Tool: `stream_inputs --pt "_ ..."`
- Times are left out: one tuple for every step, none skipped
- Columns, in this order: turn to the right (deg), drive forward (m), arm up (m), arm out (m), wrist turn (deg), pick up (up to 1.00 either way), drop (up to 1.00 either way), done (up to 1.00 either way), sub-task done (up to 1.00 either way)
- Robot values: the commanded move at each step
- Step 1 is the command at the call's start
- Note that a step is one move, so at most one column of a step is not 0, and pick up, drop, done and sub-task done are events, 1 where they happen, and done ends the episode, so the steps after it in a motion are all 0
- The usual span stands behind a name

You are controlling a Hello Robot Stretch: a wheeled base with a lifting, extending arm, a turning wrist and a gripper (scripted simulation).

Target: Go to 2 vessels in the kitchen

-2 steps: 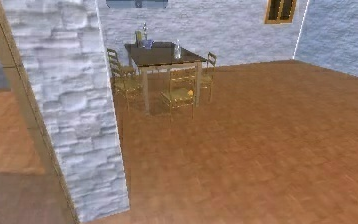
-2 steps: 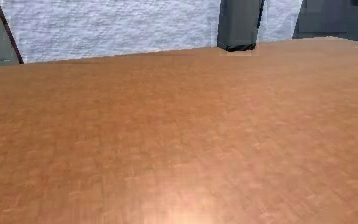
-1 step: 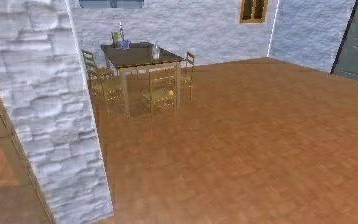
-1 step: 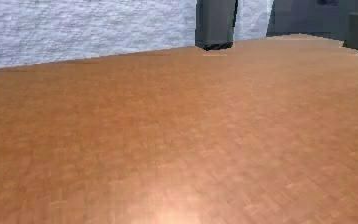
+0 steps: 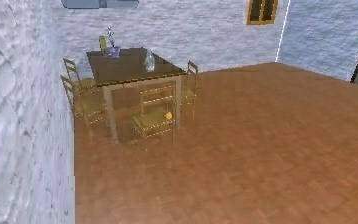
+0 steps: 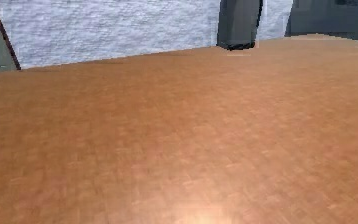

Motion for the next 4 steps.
stream_inputs --pt "-6.0 0.00 0.00 0.00 0.0 0.00 0.00 0.00 0.00" --pt "0.0 1.00 0.00 0.00 0.0 0.00 0.00 0.00 0.00" --pt "-6.0 0.00 0.00 0.00 0.0 0.00 0.00 0.00 0.00" --pt "0.0 0.10 0.00 0.00 0.0 0.00 0.00 0.00 0.00"
